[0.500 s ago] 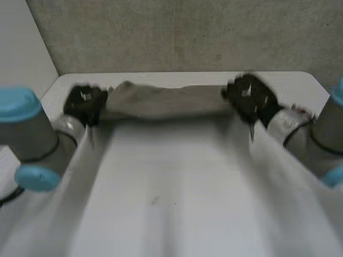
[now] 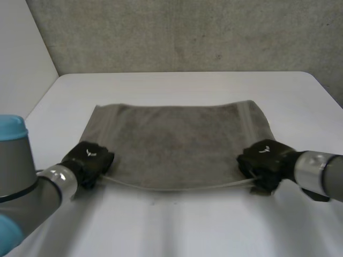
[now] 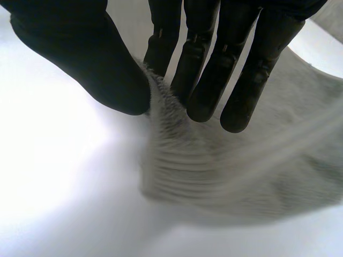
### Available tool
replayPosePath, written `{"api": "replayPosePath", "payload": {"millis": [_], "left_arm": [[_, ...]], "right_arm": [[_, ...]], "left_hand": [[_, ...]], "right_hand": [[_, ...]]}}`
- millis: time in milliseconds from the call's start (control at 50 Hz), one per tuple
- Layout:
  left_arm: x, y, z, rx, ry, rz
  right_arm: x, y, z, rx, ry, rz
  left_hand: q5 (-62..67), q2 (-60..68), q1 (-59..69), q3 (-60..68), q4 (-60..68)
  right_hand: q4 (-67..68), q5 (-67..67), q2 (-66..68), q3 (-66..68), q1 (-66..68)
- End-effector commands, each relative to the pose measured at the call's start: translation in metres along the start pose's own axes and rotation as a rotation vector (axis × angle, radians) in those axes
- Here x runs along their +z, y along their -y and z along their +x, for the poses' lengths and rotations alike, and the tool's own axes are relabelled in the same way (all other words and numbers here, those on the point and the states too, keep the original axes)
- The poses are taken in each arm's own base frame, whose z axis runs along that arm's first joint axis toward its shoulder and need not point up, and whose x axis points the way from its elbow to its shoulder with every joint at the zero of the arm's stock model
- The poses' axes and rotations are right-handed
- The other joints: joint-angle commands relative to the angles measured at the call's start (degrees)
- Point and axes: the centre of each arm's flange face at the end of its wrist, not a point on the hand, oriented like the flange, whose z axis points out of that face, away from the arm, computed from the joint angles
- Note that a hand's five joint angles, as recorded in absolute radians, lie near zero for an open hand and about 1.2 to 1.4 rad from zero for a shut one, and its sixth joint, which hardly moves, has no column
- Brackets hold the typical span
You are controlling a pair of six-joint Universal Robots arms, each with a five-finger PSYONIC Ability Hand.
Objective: Fold the laundry
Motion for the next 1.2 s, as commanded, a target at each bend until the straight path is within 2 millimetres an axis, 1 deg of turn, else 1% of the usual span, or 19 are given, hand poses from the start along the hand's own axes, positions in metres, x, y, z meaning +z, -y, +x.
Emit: {"api": "replayPosePath", "payload": {"millis": [20,140,240,460,500,620,660,680,720,740,780,860,900,1000,1040,1060,1100,1160,1200], "left_arm": [[-0.053,0.004,0.007,0.141,-0.113,-0.14],[-0.053,0.014,0.0,0.216,-0.073,-0.085],[-0.008,0.008,-0.006,0.231,-0.033,-0.06],[0.056,0.015,-0.023,0.246,0.037,0.004],[0.072,0.034,-0.039,0.263,0.11,0.083],[0.081,0.085,-0.071,0.284,0.252,0.258],[0.077,0.124,-0.097,0.297,0.376,0.394],[0.077,0.125,-0.097,0.297,0.377,0.395],[0.061,0.168,-0.124,0.262,0.537,0.569],[0.061,0.168,-0.125,0.262,0.537,0.57],[0.033,0.205,-0.147,0.173,0.674,0.765],[0.008,0.223,-0.161,0.084,0.724,0.915],[0.003,0.225,-0.164,0.043,0.718,0.957],[0.016,0.197,-0.155,-0.036,0.635,0.878],[0.033,0.168,-0.138,-0.041,0.562,0.773],[0.033,0.168,-0.138,-0.041,0.562,0.772],[0.047,0.138,-0.116,-0.037,0.468,0.685],[0.053,0.121,-0.103,-0.038,0.422,0.64],[0.064,0.089,-0.08,-0.04,0.339,0.552]], "right_arm": [[-0.056,-0.01,0.003,-0.287,-0.002,-0.172],[-0.052,-0.012,0.011,-0.339,-0.062,-0.168],[-0.008,-0.025,0.014,-0.314,-0.082,-0.157],[0.042,-0.022,0.047,-0.352,-0.281,-0.189],[0.052,-0.006,0.062,-0.338,-0.339,-0.126],[0.052,0.045,0.096,-0.28,-0.5,0.067],[0.036,0.092,0.123,-0.224,-0.652,0.289],[0.036,0.092,0.124,-0.224,-0.653,0.29],[0.003,0.136,0.148,-0.188,-0.823,0.567],[0.003,0.136,0.149,-0.188,-0.824,0.568],[-0.036,0.172,0.158,-0.203,-0.964,0.831],[-0.058,0.186,0.158,-0.247,-1.046,0.984],[-0.059,0.186,0.155,-0.26,-1.053,1.005],[-0.041,0.168,0.145,-0.254,-0.969,0.939],[-0.018,0.147,0.133,-0.244,-0.851,0.845],[-0.018,0.147,0.133,-0.244,-0.85,0.844],[0.01,0.118,0.118,-0.207,-0.713,0.716],[0.023,0.103,0.11,-0.186,-0.652,0.652],[0.045,0.072,0.094,-0.157,-0.546,0.526]], "left_hand": [[10.7,10.3,12.2,10.3,10.3],[10.7,10.3,12.2,10.3,10.3],[10.7,10.3,12.2,10.3,10.3],[10.7,10.3,12.2,10.3,10.3],[10.7,10.3,12.2,10.3,10.3],[10.7,10.3,12.2,10.3,10.3],[10.7,10.3,12.2,10.3,10.3],[10.7,10.3,12.2,10.3,10.3],[10.7,10.3,12.2,10.3,10.3],[10.7,10.3,12.2,10.3,10.3],[10.7,10.3,12.2,10.3,10.3],[10.7,10.3,12.2,10.3,10.3],[10.7,10.3,12.2,10.3,10.3],[10.7,10.3,12.2,10.3,10.3],[10.7,10.3,12.2,10.3,10.3],[10.7,10.3,12.2,10.3,10.3],[10.7,10.3,12.2,10.3,10.3],[10.7,10.3,12.2,10.3,10.3],[10.7,10.3,12.2,10.3,10.3]], "right_hand": [[11.5,12.9,12.2,11.7,24.2],[11.5,12.9,12.2,11.7,24.2],[11.5,12.9,12.2,11.7,24.2],[11.5,12.9,12.2,11.7,24.2],[11.5,12.9,12.2,11.7,24.2],[11.5,12.9,12.2,11.7,24.2],[11.5,12.9,12.2,11.7,24.2],[11.5,12.9,12.2,11.7,24.2],[11.5,12.9,12.2,11.7,24.2],[11.5,12.9,12.2,11.7,24.2],[11.5,12.9,12.2,11.7,24.2],[11.5,12.9,12.2,11.7,24.2],[11.5,12.9,12.2,11.7,24.2],[11.5,12.9,12.2,11.7,24.2],[11.5,12.9,12.2,11.7,24.2],[11.5,12.9,12.2,11.7,24.2],[11.5,12.9,12.2,11.7,24.2],[11.5,12.9,12.2,11.7,24.2],[11.5,12.9,12.2,11.7,24.2]]}}
